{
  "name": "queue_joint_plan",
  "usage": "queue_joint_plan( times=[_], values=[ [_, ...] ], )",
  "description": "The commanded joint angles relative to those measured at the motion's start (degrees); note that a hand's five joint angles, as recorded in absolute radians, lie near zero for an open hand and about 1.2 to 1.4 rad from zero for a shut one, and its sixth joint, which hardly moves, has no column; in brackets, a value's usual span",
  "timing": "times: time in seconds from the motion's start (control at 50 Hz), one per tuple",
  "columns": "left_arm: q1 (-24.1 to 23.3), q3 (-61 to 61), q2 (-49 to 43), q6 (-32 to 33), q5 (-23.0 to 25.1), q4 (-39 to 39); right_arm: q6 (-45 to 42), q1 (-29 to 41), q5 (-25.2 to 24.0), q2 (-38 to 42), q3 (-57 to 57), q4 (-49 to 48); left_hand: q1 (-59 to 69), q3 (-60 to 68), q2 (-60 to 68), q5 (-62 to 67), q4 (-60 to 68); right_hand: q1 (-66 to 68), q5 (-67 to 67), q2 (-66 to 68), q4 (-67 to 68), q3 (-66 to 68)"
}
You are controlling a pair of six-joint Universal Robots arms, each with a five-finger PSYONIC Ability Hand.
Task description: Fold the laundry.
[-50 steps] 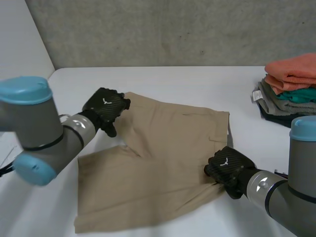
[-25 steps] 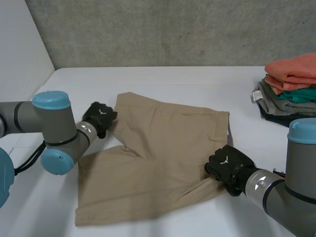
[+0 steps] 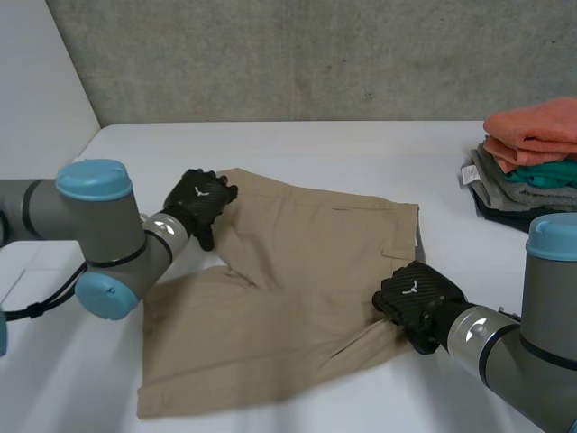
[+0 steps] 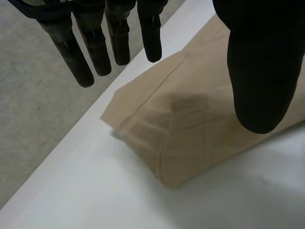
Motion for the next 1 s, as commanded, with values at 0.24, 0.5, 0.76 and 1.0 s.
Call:
queue_joint_plan(
  times=[0.24,0.5,0.76,1.0],
  values=[
    [1.4,6.5,-7.1,4.7,-7.3,0.4,0.0,0.0,0.0,0.0,0.0,-0.4,58.8,59.1,59.3,59.9,59.7,15.4,12.1,12.9,11.4,11.8],
    [1.0,1.1,-5.8,7.3,-13.4,1.2,0.4,0.5,0.1,0.0,-0.2,-0.3,58.8,59.1,59.3,59.9,59.7,15.4,12.1,12.9,11.4,11.8],
    [0.5,-8.7,13.4,5.0,-14.1,0.5,8.5,0.0,0.0,0.0,-1.5,-2.0,3.3,3.6,3.8,4.4,4.2,15.4,12.1,12.9,11.4,11.8],
    [-1.7,-32.7,40.6,-11.7,-13.4,-17.6,16.5,0.0,0.5,0.1,-1.9,-6.8,5.2,5.4,5.7,6.3,6.1,15.4,12.1,12.9,11.4,11.8]
  ],
)
